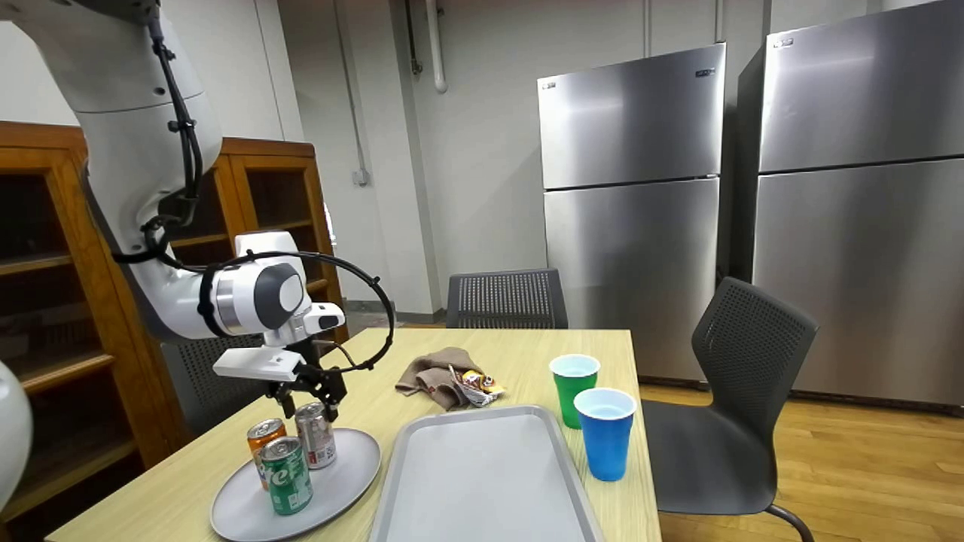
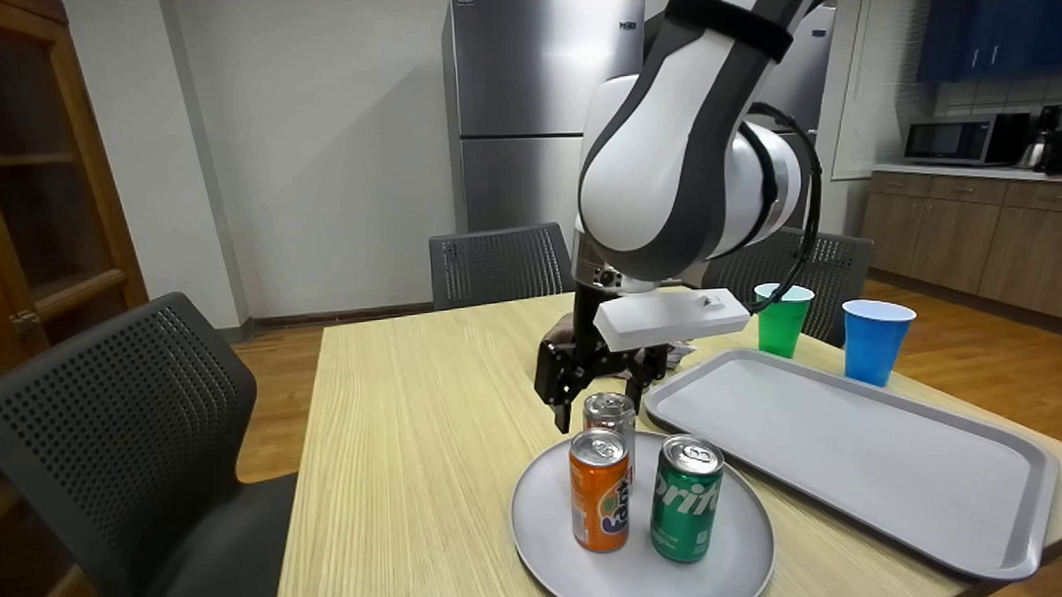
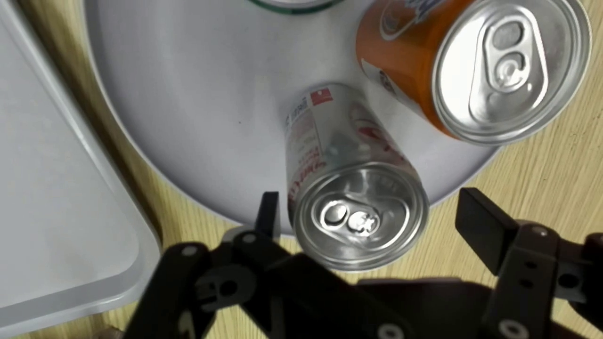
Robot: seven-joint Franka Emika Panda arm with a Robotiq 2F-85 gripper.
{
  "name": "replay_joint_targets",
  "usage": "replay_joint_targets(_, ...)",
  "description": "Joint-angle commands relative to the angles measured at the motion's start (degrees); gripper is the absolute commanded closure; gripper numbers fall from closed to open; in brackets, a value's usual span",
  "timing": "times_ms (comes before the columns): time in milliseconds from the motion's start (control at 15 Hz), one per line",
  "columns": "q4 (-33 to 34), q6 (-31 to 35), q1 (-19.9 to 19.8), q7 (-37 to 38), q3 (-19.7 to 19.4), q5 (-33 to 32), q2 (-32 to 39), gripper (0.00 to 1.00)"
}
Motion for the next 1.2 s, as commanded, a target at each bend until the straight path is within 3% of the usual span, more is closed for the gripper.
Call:
replay_joint_targets(0, -0.7, -0.4, 1.1, 2.2, -0.7, -1.0, -1.0, 0.34)
replay_joint_targets(200, -1.0, -0.4, 1.3, 2.5, -1.1, -1.2, -1.4, 0.60)
replay_joint_targets(1133, -4.0, 0.3, -3.1, 0.0, 0.3, 2.4, -7.8, 0.61)
